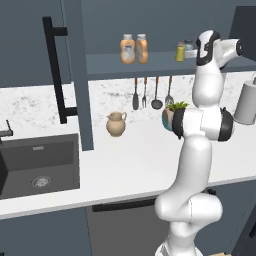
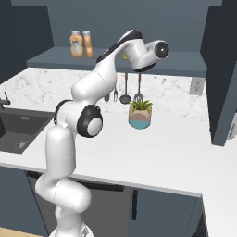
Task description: Put the shaker and condiment bottle from the counter next to their counterparts in the cabinet.
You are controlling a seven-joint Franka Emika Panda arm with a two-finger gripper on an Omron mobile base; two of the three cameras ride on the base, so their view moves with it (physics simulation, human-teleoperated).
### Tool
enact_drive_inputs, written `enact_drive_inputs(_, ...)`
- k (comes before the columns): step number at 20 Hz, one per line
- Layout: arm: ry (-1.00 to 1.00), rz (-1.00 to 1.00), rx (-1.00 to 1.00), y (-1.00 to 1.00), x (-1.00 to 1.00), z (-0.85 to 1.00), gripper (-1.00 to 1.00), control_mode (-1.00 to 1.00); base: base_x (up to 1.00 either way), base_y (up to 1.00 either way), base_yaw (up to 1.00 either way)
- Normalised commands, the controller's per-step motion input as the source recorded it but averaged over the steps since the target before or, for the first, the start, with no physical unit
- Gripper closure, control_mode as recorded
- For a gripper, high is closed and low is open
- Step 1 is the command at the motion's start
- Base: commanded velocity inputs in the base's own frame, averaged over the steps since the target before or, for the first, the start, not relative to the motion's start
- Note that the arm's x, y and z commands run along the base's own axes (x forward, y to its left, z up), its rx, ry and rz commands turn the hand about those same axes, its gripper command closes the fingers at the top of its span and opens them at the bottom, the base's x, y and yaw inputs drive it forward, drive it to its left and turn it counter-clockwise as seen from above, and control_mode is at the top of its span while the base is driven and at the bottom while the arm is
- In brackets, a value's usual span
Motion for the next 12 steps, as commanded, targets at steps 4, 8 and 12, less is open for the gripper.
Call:
enact_drive_inputs(4, 0.0, 0.0, 0.0, -0.04, 0.0, 0.0, -1.0, -1.0, 0.0, 0.0, 0.0)
enact_drive_inputs(8, 0.0, 0.01, 0.0, 0.0, 0.0, 0.0, -1.0, -1.0, 0.0, 0.0, 0.0)
enact_drive_inputs(12, 0.0, 0.06, 0.0, 0.0, -0.19, 0.02, -1.0, -1.0, 0.0, 0.0, 0.0)
